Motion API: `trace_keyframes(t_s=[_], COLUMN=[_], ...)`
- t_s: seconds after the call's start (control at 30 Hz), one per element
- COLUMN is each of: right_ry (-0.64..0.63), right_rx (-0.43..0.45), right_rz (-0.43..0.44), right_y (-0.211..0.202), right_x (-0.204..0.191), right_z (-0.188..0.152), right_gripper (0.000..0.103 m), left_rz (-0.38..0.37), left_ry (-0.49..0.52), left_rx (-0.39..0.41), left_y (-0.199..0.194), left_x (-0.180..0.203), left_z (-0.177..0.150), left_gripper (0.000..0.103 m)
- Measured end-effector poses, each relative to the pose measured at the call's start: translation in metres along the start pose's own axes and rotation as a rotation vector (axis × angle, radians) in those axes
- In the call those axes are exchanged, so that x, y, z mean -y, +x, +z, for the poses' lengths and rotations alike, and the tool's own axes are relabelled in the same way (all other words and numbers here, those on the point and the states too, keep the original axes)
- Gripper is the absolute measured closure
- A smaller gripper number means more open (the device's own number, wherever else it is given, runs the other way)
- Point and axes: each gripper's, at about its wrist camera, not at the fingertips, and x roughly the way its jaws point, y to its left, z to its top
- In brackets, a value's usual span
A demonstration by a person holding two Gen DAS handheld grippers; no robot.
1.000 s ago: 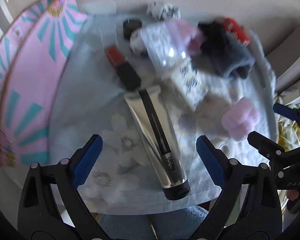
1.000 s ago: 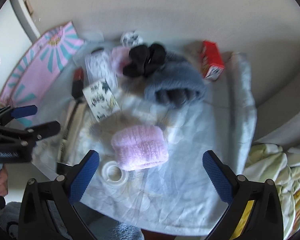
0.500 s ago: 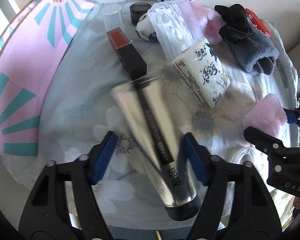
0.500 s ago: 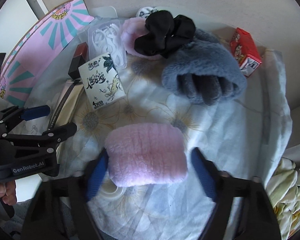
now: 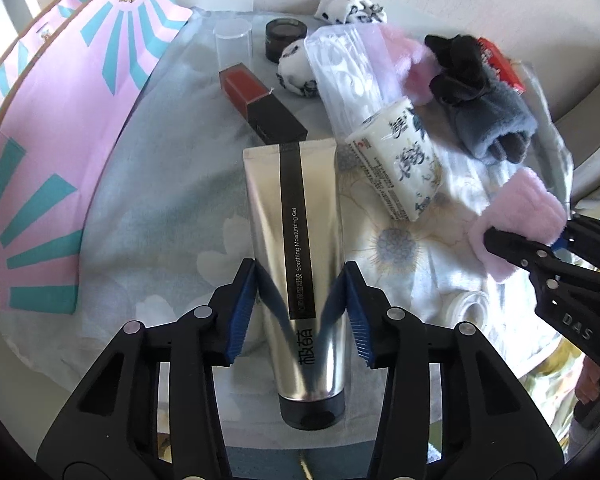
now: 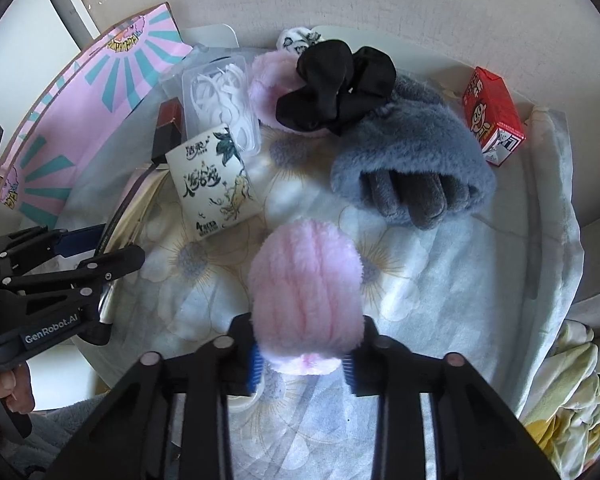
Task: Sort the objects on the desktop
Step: 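Grasp the silver tube with the left tool while the right tool grasps the pink fuzzy pouch, then carry the silver tube and pink pouch into the cardboard box and release both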
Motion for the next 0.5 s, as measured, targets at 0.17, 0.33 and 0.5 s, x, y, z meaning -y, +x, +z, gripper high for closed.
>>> trace_keyframes(t_s=[0.17,0.33,0.5], right_ry=[0.012,0.04,0.047], right_rx=[0.008,0.01,0.033], right_rz=[0.003,0.018,0.001], right_y=[-0.005,-0.017,-0.038], right_x=[0.002,0.005,0.005], right_z=[-0.002,0.001,0.003], right_gripper=[0.083,0.083,0.083], left_rz=[-0.03,-0.053,-0.08], left_ry=[0.003,0.006,0.01], left_rx=[0.006,0.028,0.074], left_y=[-0.015,-0.027,-0.052], left_x=[-0.003,-0.011,-0.007], left_z=[0.005,0.024,0.041], left_gripper=[0.064,0.065,0.069])
